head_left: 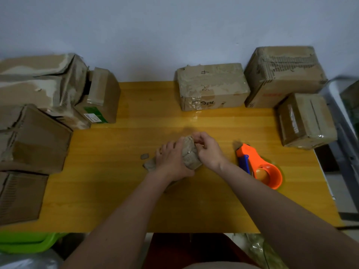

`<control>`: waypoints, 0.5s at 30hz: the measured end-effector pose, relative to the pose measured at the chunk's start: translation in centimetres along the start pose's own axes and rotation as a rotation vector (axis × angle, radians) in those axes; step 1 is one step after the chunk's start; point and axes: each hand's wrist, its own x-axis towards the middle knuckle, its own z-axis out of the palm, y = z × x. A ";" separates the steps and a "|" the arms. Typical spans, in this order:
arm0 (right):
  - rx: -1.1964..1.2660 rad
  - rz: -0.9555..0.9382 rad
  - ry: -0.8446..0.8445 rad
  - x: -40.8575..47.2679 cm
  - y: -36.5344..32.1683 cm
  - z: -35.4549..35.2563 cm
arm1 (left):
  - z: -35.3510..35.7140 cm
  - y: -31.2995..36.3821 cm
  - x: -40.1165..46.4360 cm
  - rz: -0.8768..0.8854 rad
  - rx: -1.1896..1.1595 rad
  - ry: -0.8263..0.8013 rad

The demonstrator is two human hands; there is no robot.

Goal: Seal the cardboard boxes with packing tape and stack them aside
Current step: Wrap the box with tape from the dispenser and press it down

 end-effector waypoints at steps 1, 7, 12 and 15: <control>0.019 0.017 -0.018 0.3 0.1 0.3 | 0.1 -0.1 0.0 0.006 -0.007 0.001; -0.166 0.024 -0.054 1.2 0.3 -0.1 | 0.1 -0.3 -0.1 -0.010 -0.028 0.007; -0.140 -0.118 -0.053 2.1 0.2 0.5 | 0.1 -0.3 -0.1 -0.006 -0.023 -0.008; -0.193 -0.065 -0.168 3.5 -0.2 0.7 | 0.2 -0.6 -0.4 0.021 0.000 -0.025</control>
